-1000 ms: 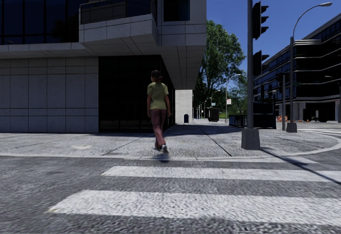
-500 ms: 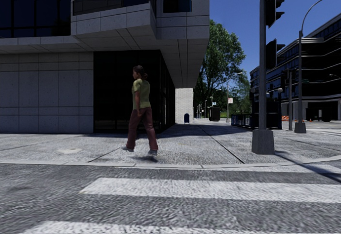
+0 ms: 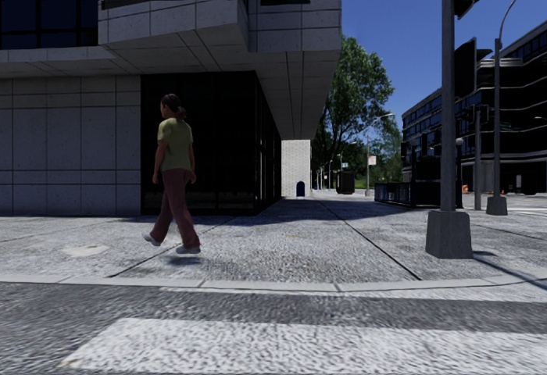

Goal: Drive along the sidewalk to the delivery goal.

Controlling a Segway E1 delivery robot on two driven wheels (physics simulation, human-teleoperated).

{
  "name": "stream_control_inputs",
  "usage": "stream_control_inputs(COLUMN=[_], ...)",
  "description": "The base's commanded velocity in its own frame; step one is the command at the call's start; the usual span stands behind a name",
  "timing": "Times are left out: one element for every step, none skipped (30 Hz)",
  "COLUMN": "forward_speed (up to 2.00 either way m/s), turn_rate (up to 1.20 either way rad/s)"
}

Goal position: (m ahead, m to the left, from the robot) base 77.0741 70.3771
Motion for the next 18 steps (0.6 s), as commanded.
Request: stream_control_inputs(forward_speed=[1.23,1.23,1.23,1.23,1.23,1.23,1.23,1.23,1.23,1.23,1.23,1.23,1.23,1.23,1.23,1.23,1.23,1.23], turn_rate=[0.0,0.0,0.0,0.0,0.0,0.0,0.0,0.0,0.0,0.0,0.0,0.0,0.0,0.0,0.0,0.0,0.0,0.0])
